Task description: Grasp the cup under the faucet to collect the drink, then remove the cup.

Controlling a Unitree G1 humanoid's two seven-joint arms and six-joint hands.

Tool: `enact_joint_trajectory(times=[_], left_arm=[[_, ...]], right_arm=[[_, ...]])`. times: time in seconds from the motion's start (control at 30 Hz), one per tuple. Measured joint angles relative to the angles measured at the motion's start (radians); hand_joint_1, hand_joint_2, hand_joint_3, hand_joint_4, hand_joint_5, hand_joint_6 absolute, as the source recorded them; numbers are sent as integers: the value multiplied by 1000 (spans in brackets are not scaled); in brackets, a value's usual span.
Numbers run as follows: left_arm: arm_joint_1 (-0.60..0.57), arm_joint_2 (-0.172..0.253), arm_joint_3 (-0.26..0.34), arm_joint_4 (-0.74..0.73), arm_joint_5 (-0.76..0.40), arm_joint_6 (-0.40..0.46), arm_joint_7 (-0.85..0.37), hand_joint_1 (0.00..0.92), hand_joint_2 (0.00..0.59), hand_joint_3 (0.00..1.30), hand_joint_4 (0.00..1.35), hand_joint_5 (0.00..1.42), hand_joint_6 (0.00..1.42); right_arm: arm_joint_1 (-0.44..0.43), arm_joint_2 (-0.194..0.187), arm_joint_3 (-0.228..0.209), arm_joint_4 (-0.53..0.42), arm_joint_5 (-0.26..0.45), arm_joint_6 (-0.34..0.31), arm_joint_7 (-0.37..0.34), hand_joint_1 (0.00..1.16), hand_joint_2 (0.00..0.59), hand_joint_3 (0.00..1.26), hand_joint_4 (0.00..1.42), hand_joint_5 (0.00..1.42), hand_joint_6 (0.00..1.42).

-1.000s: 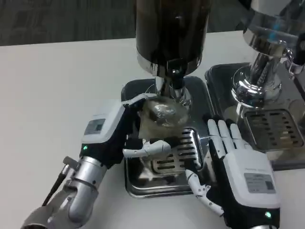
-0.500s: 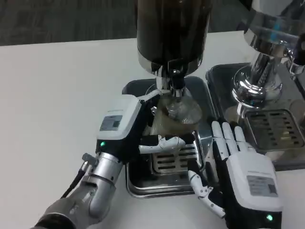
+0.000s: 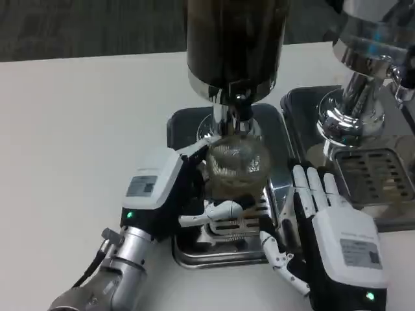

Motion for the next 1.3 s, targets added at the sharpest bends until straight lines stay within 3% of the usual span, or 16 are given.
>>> enact_joint_trajectory(times=[0.2, 0.37, 0.47, 0.6, 0.7, 0.8, 1.03, 1.3], left_arm=[[3, 0, 12, 0, -6, -2, -9, 71, 49, 261, 438, 726, 796], [16, 7, 37, -4, -37, -24, -15, 0, 12, 225, 321, 627, 650], [42, 31, 63, -30, -71, -65, -29, 0, 13, 194, 225, 508, 471], [81, 82, 108, -75, -121, -129, -58, 0, 11, 122, 127, 388, 354], [107, 107, 147, -87, -164, -158, -103, 0, 27, 58, 39, 288, 247], [141, 132, 190, -127, -216, -196, -172, 0, 53, 3, 0, 216, 165], [249, 180, 299, -361, -401, -312, -382, 0, 71, 6, 0, 211, 163], [275, 201, 352, -632, -649, -333, -699, 0, 68, 19, 0, 160, 165]], right_arm=[[1, -7, -6, 0, 18, -2, 0, 89, 434, 0, 0, 0, 180], [4, -7, -13, 0, 23, -2, 0, 91, 433, 0, 0, 0, 180], [10, -7, -20, 0, 32, -2, -1, 119, 424, 0, 0, 0, 151], [14, -9, -27, 0, 33, -2, -8, 133, 408, 0, 0, 0, 122], [13, -10, -32, 1, 34, -2, -11, 78, 355, 0, 0, 0, 52], [12, -9, -37, 7, 62, -6, -11, 73, 346, 0, 0, 0, 50], [3, -23, -70, 21, 148, -39, -7, 99, 311, 0, 0, 0, 49], [-35, -28, -77, 51, 215, -90, 14, 124, 296, 0, 0, 0, 56]])
